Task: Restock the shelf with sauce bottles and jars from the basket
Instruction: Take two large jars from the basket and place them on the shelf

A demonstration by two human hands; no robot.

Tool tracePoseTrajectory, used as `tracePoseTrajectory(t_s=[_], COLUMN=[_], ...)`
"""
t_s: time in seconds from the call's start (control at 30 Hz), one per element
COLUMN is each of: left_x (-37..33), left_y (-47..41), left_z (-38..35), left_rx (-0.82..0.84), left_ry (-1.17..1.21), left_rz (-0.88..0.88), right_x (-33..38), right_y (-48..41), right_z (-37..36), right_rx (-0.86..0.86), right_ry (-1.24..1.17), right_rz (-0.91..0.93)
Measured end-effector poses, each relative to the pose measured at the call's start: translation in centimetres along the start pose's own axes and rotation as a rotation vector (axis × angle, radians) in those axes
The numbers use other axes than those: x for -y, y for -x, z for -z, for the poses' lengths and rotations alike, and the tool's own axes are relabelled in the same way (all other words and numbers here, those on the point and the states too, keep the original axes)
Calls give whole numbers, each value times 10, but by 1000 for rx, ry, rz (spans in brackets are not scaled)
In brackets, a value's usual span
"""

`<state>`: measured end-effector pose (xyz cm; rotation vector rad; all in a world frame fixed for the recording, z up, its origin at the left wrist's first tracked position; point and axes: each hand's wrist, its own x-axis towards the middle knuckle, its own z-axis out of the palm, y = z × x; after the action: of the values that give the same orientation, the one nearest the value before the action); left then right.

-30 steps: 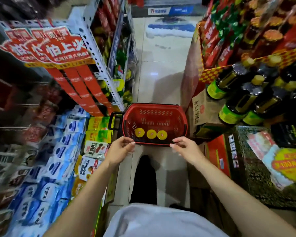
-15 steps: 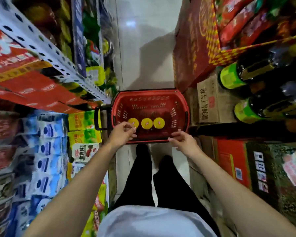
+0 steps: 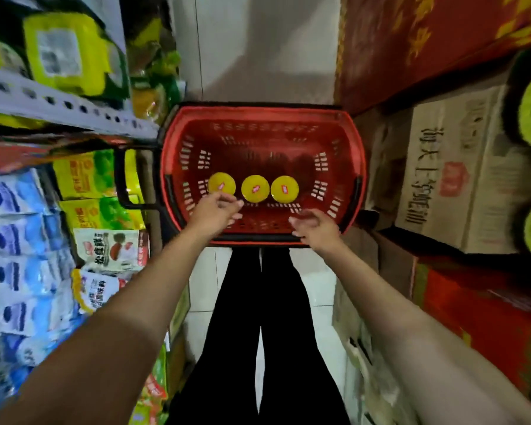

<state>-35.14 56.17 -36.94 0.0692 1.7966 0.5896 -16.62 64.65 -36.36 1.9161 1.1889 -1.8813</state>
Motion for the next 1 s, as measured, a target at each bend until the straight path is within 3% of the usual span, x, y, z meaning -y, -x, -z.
tracePoseTrajectory(t_s=[0.23, 0.5, 0.77, 1.0], left_x=[20, 63, 98, 114], left_y=[-107, -188, -215, -229], left_z=[-17, -59, -89, -99], left_rx=[-90, -72, -109, -146], left_ry=[-281, -354, -273, -446], left_rz=[-28, -30, -18, -140], right_x=[-15, -43, -68, -83], right_y=[-98, -198, -242, -262], right_z=[-6, -26, -38, -55], right_rx=[-49, -146, -195, -234], right_ry=[146, 143, 119, -50], right_rz=[61, 77, 79, 15])
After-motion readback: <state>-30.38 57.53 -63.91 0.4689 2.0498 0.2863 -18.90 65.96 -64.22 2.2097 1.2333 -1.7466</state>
